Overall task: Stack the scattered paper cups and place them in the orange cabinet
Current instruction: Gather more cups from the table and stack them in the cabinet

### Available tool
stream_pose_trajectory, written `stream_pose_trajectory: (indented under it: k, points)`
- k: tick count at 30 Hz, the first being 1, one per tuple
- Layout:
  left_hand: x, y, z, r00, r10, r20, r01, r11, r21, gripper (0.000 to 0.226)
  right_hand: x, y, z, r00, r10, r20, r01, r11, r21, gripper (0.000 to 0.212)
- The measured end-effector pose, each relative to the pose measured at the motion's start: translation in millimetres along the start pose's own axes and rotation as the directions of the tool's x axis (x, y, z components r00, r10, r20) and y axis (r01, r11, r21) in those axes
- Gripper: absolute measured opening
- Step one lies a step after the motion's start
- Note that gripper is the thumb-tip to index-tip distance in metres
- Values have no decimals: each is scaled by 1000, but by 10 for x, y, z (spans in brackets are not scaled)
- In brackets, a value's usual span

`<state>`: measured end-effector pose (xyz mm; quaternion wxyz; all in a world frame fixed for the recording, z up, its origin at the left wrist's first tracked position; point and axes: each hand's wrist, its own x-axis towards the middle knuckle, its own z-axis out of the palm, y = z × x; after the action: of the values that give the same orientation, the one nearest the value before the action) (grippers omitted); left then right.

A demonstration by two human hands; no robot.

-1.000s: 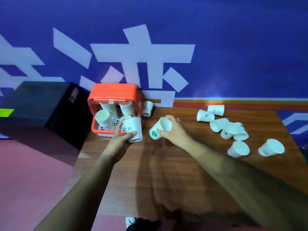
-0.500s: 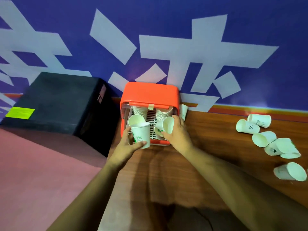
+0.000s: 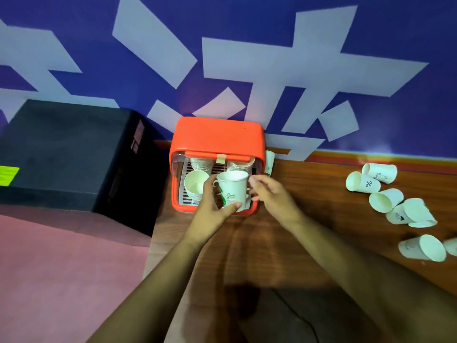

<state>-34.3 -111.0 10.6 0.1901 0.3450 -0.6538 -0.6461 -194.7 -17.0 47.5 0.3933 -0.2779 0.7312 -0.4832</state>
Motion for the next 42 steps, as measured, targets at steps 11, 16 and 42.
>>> stream_pose_trajectory:
  k: [11, 16, 42]
  points:
    - [198, 129, 197, 997, 55, -46, -50, 992, 120, 43, 130, 203, -96, 1000, 10, 12, -10, 1000, -7, 53]
    - [324, 16, 179, 996, 89, -7, -85, 970, 229, 52, 208, 366, -65, 1000, -21, -13, 20, 998, -63, 59]
    - [418, -477, 131, 996, 81, 34, -88, 923, 375, 46, 301, 708, 182, 997, -69, -23, 56, 934, -352, 64]
